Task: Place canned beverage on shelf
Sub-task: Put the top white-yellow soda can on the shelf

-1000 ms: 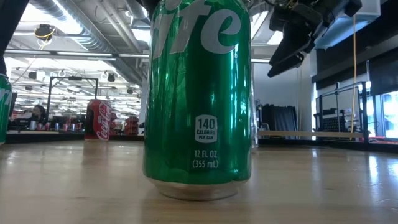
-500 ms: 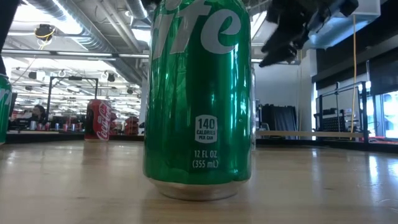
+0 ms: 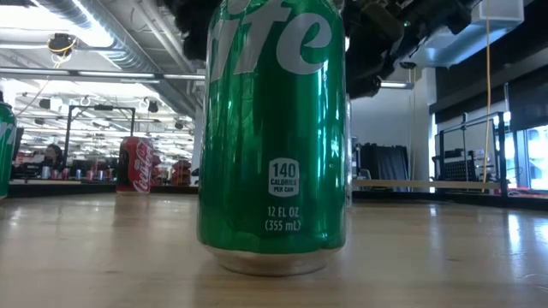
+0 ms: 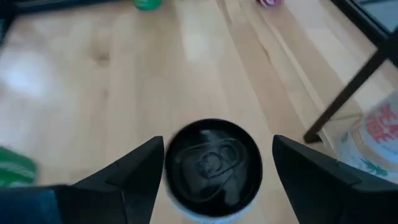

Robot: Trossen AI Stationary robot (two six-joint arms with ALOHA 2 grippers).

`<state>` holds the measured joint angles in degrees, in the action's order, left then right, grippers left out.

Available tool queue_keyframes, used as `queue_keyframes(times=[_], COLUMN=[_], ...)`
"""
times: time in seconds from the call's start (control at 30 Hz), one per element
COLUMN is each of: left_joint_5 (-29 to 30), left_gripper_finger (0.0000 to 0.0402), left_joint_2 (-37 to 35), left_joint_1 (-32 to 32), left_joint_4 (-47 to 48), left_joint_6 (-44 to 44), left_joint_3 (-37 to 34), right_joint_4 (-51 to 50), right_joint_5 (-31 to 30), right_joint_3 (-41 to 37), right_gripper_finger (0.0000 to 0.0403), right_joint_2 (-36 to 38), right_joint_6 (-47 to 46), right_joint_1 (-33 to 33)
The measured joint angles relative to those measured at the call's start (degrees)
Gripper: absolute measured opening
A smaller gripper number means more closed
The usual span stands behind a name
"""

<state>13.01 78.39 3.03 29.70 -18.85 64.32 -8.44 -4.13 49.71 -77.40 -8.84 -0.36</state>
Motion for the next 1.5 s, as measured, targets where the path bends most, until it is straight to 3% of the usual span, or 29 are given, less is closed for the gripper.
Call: queue_keyframes(times=[0.17, 0.9, 1.03, 1.23, 1.5], left_joint_5=[0.0, -0.4, -0.4, -0.4, -0.2], left_gripper_finger=[0.0307, 0.0307, 0.0307, 0.0307, 0.0307], left_joint_2=[-1.8, -1.7, -1.7, -1.7, -1.7], left_joint_1=[1.7, 2.4, 2.4, 2.4, 2.3], left_joint_4=[-1.5, -6.4, -6.4, -6.4, -6.4], left_joint_6=[-3.8, -3.5, -3.5, -3.6, -3.6], left_joint_3=[-3.7, -3.9, -3.9, -3.9, -3.9], right_joint_4=[0.9, -1.3, -1.2, -1.5, -3.4], right_joint_5=[0.2, 1.1, 0.7, 2.9, 2.2], right_joint_3=[0.3, 1.8, 1.9, 1.9, 2.0], right_gripper_finger=[0.0286, 0.0287, 0.0311, 0.0391, 0.0362], right_joint_2=[-2.1, -0.9, -0.9, -0.9, -4.1], right_joint_6=[-0.5, -1.5, -1.6, -2.9, -3.0], right_joint_1=[0.0, 0.0, 0.0, 0.0, 0.4])
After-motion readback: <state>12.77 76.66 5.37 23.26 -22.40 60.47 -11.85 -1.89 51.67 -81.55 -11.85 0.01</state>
